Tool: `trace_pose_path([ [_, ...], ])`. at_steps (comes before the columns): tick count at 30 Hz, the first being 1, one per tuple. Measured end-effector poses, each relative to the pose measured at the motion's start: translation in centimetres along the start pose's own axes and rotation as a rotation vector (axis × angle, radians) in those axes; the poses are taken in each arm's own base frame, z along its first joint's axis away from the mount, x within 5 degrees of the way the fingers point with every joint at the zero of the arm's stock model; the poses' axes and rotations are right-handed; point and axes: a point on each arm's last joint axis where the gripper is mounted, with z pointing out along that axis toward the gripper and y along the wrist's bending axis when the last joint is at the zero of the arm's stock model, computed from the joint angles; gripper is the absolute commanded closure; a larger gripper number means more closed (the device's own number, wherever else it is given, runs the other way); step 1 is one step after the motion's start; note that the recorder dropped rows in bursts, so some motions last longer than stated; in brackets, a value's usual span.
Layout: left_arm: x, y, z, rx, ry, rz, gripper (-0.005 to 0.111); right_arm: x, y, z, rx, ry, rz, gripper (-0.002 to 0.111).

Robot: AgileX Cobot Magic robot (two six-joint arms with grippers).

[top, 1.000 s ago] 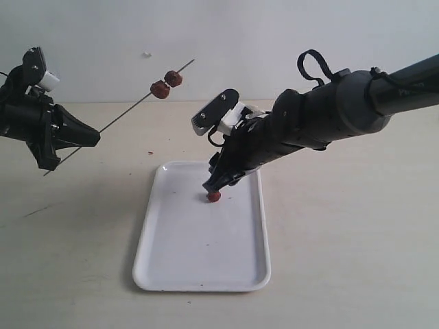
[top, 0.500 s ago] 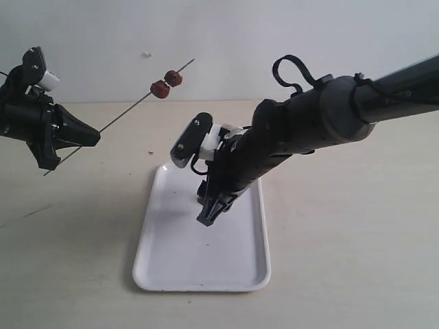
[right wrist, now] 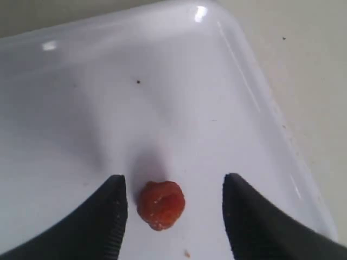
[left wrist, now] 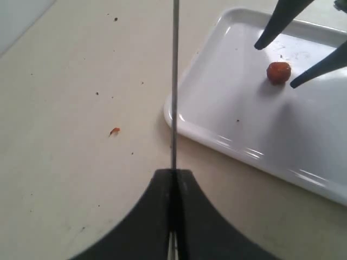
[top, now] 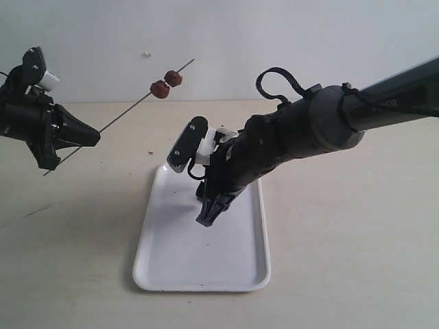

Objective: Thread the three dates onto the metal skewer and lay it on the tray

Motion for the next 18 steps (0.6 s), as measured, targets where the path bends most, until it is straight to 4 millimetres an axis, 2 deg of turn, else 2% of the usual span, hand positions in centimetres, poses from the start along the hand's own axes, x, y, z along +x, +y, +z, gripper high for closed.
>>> trace_pose_path([
  [12,0.0,0.0,0.0,0.000,0.000,0.000,0.107,0.2,-0.7,0.0,0.035,-0.004,0.043,0.055],
  [18,0.0,0.0,0.0,0.000,0.000,0.000,0.107,1.0,-2.3,-0.1,0.071,-0.015,0.106,0.055],
])
